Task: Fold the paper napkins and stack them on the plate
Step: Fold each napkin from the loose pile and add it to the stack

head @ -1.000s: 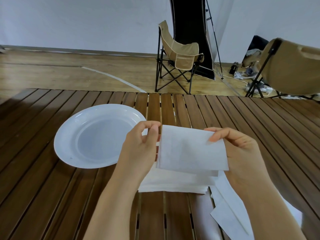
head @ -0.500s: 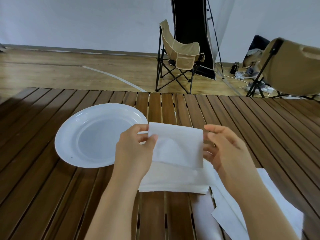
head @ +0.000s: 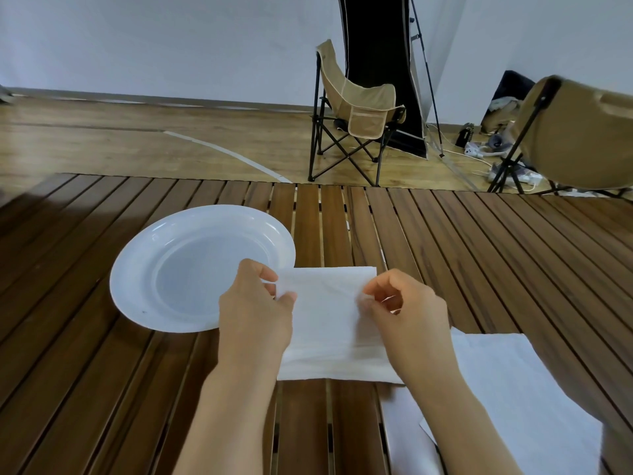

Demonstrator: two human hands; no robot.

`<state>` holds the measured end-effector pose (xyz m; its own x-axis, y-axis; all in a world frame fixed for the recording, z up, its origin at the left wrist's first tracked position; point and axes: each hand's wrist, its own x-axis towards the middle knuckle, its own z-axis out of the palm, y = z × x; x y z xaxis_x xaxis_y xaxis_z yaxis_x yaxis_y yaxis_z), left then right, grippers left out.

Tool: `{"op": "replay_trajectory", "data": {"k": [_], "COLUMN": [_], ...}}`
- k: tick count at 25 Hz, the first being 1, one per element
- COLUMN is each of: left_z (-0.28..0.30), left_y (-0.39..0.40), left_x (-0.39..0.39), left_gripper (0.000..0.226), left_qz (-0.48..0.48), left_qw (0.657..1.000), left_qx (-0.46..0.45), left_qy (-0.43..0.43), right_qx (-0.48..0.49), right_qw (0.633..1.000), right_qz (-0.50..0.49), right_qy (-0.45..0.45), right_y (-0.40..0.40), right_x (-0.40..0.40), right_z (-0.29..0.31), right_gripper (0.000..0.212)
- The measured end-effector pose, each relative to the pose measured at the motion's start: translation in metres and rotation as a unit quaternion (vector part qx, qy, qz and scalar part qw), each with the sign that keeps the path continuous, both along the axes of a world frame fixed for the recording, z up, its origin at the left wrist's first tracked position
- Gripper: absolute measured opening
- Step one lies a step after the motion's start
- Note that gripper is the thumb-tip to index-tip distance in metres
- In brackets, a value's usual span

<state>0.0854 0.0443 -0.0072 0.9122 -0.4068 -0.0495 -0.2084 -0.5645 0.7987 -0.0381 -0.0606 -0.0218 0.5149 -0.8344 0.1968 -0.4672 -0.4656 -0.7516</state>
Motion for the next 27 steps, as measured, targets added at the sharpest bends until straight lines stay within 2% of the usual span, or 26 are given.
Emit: {"op": "replay_trajectory", "data": {"k": [4, 7, 11, 15, 23, 27], "left_z": [0.000, 0.002, 0.008, 0.006, 0.010, 0.017], "left_y": [0.003, 0.003, 0.002, 0.002, 0.000, 0.001], "left_x": [0.000, 0.000, -0.003, -0.003, -0.005, -0.013], "left_gripper": [0.004, 0.011, 0.022, 0.013, 0.015, 0.018], "left_qz": [-0.008, -0.016, -0.017, -0.043, -0.042, -0.009], "left_qw": [1.000, 1.000, 1.000, 0.998, 0.997, 0.994], "left_qx": [0.025, 0.017, 0.003, 0.025, 0.018, -0.021], "left_qy": [-0.016, -0.014, -0.008, -0.030, -0.065, -0.103], "right_qx": [-0.014, -0.059, -0.084, -0.069, -0.048, -0.058], "right_qw": [1.000, 0.998, 0.996, 0.998, 0.998, 0.998], "right_qz": [-0.020, -0.031, 0.011, -0.001, -0.025, -0.026], "right_qy": [0.004, -0.011, 0.010, -0.007, -0.016, -0.004], "right_y": [-0.004, -0.005, -0.006, -0.004, -0.005, -0.007], "right_x": [0.000, 0.001, 0.000, 0.000, -0.004, -0.010], "right_z": [-0.004, -0.007, -0.009, -0.005, 0.002, 0.007], "right_gripper": [0.008, 0.010, 0.023, 0.007, 0.014, 0.016]}}
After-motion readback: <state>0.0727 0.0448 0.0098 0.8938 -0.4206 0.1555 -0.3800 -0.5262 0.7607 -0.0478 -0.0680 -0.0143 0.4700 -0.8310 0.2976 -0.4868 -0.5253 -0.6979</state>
